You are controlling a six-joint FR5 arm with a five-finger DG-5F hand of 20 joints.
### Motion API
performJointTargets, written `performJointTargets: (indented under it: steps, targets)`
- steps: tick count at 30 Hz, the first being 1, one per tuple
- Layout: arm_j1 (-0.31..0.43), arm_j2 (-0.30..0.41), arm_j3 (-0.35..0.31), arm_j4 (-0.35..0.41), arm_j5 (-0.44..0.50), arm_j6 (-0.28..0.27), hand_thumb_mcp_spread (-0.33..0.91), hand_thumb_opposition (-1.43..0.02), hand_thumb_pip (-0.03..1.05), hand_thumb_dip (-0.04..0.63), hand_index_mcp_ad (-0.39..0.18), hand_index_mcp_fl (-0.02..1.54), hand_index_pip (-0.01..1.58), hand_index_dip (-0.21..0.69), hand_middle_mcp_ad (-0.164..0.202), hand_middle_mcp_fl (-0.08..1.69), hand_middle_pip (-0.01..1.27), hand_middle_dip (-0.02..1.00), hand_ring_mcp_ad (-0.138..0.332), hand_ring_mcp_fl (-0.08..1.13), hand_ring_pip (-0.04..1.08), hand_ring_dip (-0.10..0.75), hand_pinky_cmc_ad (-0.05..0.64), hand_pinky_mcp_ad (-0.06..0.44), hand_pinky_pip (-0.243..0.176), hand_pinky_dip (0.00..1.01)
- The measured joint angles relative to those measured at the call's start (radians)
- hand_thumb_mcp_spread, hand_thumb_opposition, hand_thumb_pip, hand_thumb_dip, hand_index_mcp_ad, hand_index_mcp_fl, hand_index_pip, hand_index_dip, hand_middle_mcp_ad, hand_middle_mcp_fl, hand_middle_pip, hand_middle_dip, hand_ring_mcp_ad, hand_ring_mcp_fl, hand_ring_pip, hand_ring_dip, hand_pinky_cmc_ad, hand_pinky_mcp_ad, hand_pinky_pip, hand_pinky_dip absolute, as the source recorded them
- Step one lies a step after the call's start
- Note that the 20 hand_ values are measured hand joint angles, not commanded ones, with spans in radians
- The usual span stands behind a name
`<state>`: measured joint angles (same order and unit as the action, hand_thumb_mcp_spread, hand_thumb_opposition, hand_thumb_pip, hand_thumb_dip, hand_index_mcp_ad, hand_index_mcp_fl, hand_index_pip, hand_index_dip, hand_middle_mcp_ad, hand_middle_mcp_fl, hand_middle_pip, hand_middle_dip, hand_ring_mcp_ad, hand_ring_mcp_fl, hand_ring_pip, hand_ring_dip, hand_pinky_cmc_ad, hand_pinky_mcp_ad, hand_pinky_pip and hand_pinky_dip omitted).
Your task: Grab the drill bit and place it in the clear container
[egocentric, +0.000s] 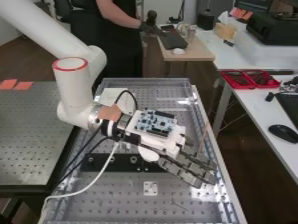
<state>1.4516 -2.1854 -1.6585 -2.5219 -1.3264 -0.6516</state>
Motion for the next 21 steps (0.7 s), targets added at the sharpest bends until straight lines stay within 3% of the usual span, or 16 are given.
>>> performJointTargets:
  steps: [14, 21]
  targets:
    - [-0.009, -0.004, 0.004, -0.003, -0.005, 0.004, 0.69, -0.88, 0.36, 0.283, -0.188, 0.58, 1.26, 0.236, 0.058, 0.20, 0.14, 0.15, 0.202, 0.03, 0.09, -0.003, 0.300, 0.166, -0.077, 0.20]
    - [-0.013, -0.004, -0.006, 0.032, -0.019, 0.034, 0.69, -0.89, 0.35, 0.265, -0.187, 0.71, 1.24, 0.234, 0.058, 0.20, 0.14, 0.16, 0.202, 0.03, 0.09, -0.003, 0.297, 0.166, -0.075, 0.19]
